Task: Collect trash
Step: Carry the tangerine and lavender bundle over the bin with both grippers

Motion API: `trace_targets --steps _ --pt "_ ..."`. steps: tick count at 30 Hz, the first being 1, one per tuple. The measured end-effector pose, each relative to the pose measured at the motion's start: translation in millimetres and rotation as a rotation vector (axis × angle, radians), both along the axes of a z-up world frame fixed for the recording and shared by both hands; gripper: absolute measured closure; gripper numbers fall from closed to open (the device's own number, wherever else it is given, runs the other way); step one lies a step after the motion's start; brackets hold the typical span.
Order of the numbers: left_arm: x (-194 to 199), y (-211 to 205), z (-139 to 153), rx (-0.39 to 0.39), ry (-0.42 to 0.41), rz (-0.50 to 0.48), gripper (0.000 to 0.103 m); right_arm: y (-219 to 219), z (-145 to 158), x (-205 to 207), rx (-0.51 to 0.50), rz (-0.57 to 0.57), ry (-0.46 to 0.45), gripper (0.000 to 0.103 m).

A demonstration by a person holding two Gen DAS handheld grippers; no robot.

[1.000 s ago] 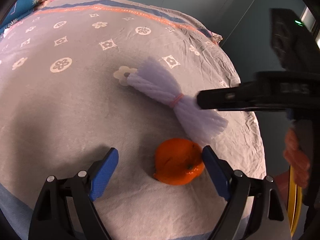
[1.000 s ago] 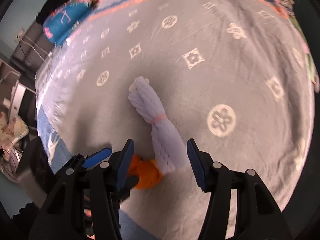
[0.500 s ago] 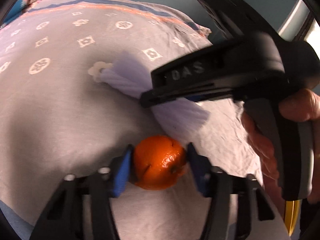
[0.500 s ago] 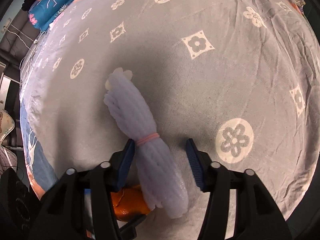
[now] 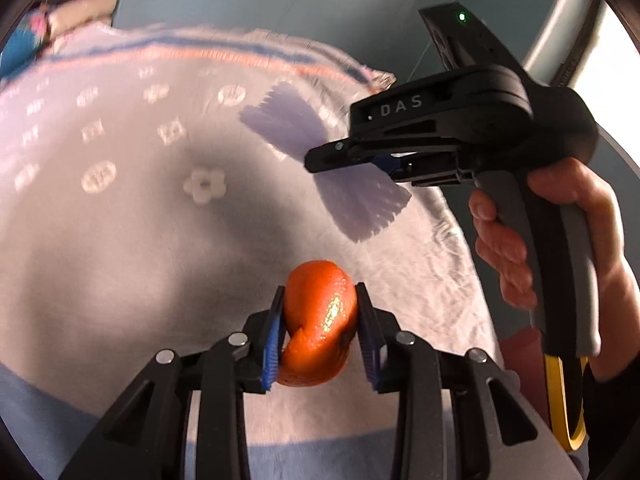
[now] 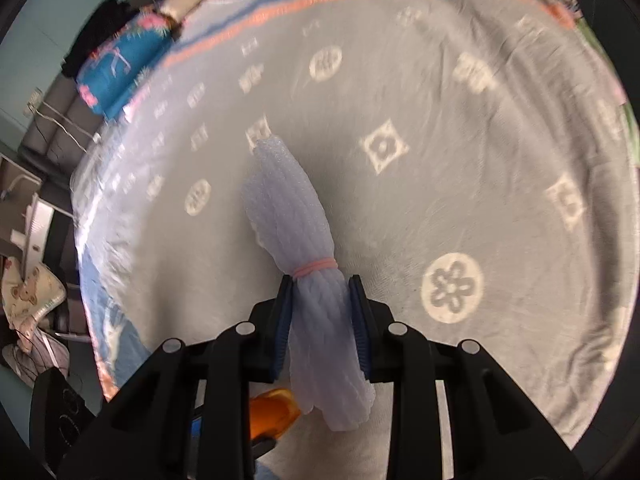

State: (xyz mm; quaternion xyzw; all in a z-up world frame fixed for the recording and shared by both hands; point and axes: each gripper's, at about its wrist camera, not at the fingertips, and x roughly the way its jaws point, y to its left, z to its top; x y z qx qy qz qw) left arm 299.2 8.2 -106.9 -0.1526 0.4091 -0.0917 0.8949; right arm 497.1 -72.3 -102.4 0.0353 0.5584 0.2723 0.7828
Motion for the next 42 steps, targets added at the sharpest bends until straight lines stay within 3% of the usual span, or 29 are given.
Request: trace_targets --steps 11,23,35,42 --pt "-71 -7 87 0.075 -0.152 -0.010 0.072 -75 89 -82 0.057 -0.069 -0.134 0.076" --pt "-147 -43 160 0.110 -0.313 -0.060 0.072 -168 133 -200 0.133 -0.176 -0.232 0.076" --pt "-186 -107 197 0.138 -0.430 -0.183 0.072 -260 155 -283 0.150 -0.331 -0.342 0.076" --pt "-186 -154 201 0.159 -0.435 -0.260 0.072 -310 158 -321 0.152 -0.441 -0.395 0.076"
